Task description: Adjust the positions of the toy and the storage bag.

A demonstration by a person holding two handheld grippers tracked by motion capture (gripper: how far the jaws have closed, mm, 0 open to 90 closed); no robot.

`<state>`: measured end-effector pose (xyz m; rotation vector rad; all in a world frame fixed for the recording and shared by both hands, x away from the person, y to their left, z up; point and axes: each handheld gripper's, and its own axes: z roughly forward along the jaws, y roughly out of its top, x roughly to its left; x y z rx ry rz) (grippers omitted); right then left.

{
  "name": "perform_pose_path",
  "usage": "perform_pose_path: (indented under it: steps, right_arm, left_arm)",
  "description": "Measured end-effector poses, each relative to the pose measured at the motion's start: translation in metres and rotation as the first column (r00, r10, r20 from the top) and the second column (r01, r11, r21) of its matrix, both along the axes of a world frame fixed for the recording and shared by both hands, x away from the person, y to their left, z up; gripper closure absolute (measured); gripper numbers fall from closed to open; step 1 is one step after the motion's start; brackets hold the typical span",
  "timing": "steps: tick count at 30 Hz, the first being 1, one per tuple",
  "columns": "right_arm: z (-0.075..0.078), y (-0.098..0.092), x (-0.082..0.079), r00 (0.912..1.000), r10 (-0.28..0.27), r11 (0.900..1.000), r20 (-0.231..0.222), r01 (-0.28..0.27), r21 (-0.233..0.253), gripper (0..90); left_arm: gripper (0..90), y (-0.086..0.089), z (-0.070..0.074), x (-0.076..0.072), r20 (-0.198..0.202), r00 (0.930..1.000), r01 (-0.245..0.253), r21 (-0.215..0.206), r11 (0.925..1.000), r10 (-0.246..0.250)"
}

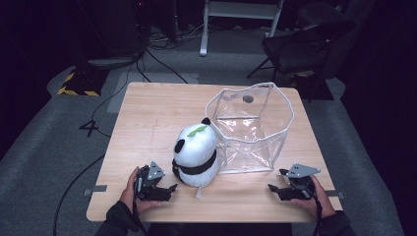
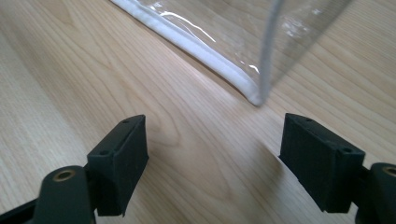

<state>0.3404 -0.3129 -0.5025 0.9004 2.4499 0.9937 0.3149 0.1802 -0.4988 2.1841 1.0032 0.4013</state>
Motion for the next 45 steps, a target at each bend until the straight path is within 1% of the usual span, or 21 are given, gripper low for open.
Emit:
perform_pose_path:
  steps: [1,4,5,6,8,10,11,12,13,15,17,21,30,31,32,33,34,38,41,43,45]
  right_arm:
    - [0.0,-0.006,0.0,0.9998,-0.02,1.0,-0.002,0.02,0.003,22.4]
    - [-0.001,-0.012,0.001,0.9993,-0.034,0.999,-0.014,0.034,0.014,21.5]
    - [-0.001,-0.016,0.002,0.999,-0.041,0.999,-0.016,0.042,0.02,21.2]
    - [-0.002,-0.022,0.003,0.9979,-0.063,0.998,-0.014,0.063,0.03,20.4]
    - [-0.003,-0.026,0.005,0.9974,-0.07,0.997,-0.014,0.071,0.034,20.1]
    - [-0.004,-0.037,0.009,0.9942,-0.106,0.993,-0.018,0.106,0.054,19.1]
    - [-0.004,-0.037,0.009,0.9942,-0.106,0.993,-0.018,0.106,0.054,19.1]
    - [-0.005,-0.039,0.009,0.9933,-0.113,0.992,-0.022,0.114,0.059,19.0]
    - [-0.005,-0.045,0.011,0.9897,-0.142,0.987,-0.019,0.143,0.068,19.1]
    - [-0.006,-0.047,0.012,0.9887,-0.149,0.986,-0.018,0.15,0.069,19.1]
    - [-0.006,-0.049,0.013,0.9849,-0.172,0.982,-0.021,0.173,0.075,19.4]
    - [-0.006,-0.05,0.014,0.9853,-0.169,0.983,-0.02,0.17,0.074,19.2]
    - [-0.006,-0.05,0.015,0.984,-0.177,0.981,-0.02,0.178,0.073,19.1]
    - [-0.006,-0.05,0.015,0.984,-0.177,0.981,-0.02,0.178,0.073,19.1]
    - [-0.006,-0.05,0.015,0.984,-0.177,0.981,-0.02,0.178,0.073,19.1]
    - [-0.006,-0.05,0.015,0.9839,-0.177,0.981,-0.02,0.178,0.073,19.1]
    - [-0.006,-0.05,0.015,0.9839,-0.177,0.981,-0.02,0.178,0.073,19.1]
    - [-0.006,-0.05,0.015,0.9839,-0.177,0.981,-0.021,0.178,0.073,19.1]
    - [-0.006,-0.05,0.015,0.9839,-0.177,0.981,-0.02,0.178,0.073,19.1]
    - [-0.006,-0.05,0.015,0.9839,-0.178,0.981,-0.02,0.179,0.074,19.1]
    - [-0.006,-0.05,0.015,0.9838,-0.178,0.981,-0.02,0.179,0.074,19.1]
  left_arm:
    - [16.0,0.0,0.003,-0.001,0.006,1.0,-0.005,-0.005,1.0,0.005]
    - [16.0,-0.003,0.011,-0.003,0.031,0.9995,-0.012,0.003,0.9999,0.012]
    - [16.0,-0.004,0.014,-0.003,0.041,0.9991,-0.01,-0.002,0.9999,0.01]
    - [16.1,-0.005,0.02,-0.005,0.054,0.9985,-0.008,-0.023,0.9997,0.009]
    - [16.1,-0.005,0.023,-0.006,0.063,0.9979,-0.012,-0.035,0.9993,0.014]
    - [16.2,-0.006,0.028,-0.006,0.075,0.9971,-0.011,-0.044,0.999,0.014]
    - [16.2,-0.007,0.029,-0.006,0.078,0.9968,-0.009,-0.052,0.9986,0.013]
    - [16.2,-0.008,0.033,-0.007,0.091,0.9958,-0.004,-0.054,0.9985,0.009]
    - [16.2,-0.009,0.038,-0.009,0.108,0.9941,-0.001,-0.067,0.9977,0.008]
    - [16.2,-0.01,0.041,-0.01,0.118,0.993,0.003,-0.073,0.9973,0.005]
    - [16.1,-0.012,0.047,-0.012,0.131,0.9914,0.008,-0.083,0.9965,0.003]
    - [15.9,-0.017,0.055,-0.015,0.157,0.9876,0.016,-0.092,0.9957,-0.001]
    - [15.9,-0.033,0.065,-0.012,0.18,0.9836,0.032,-0.103,0.9942,-0.013]
    - [15.9,-0.035,0.066,-0.012,0.185,0.9828,0.027,-0.117,0.9927,-0.005]
    - [15.9,-0.035,0.066,-0.012,0.185,0.9828,0.027,-0.117,0.9927,-0.005]
    - [15.9,-0.034,0.069,-0.012,0.193,0.9811,0.026,-0.133,0.9907,0.0]
    - [15.8,-0.034,0.069,-0.012,0.193,0.9811,0.026,-0.133,0.9907,0.0]
    - [15.8,-0.034,0.075,-0.01,0.207,0.9781,0.018,-0.178,0.9839,0.019]
    - [15.7,-0.036,0.08,-0.01,0.217,0.9758,0.013,-0.19,0.9817,0.029]
    - [15.7,-0.039,0.084,-0.01,0.231,0.9724,0.016,-0.214,0.9768,0.034]
    - [15.5,-0.04,0.088,-0.01,0.236,0.9711,0.017,-0.225,0.9742,0.038]
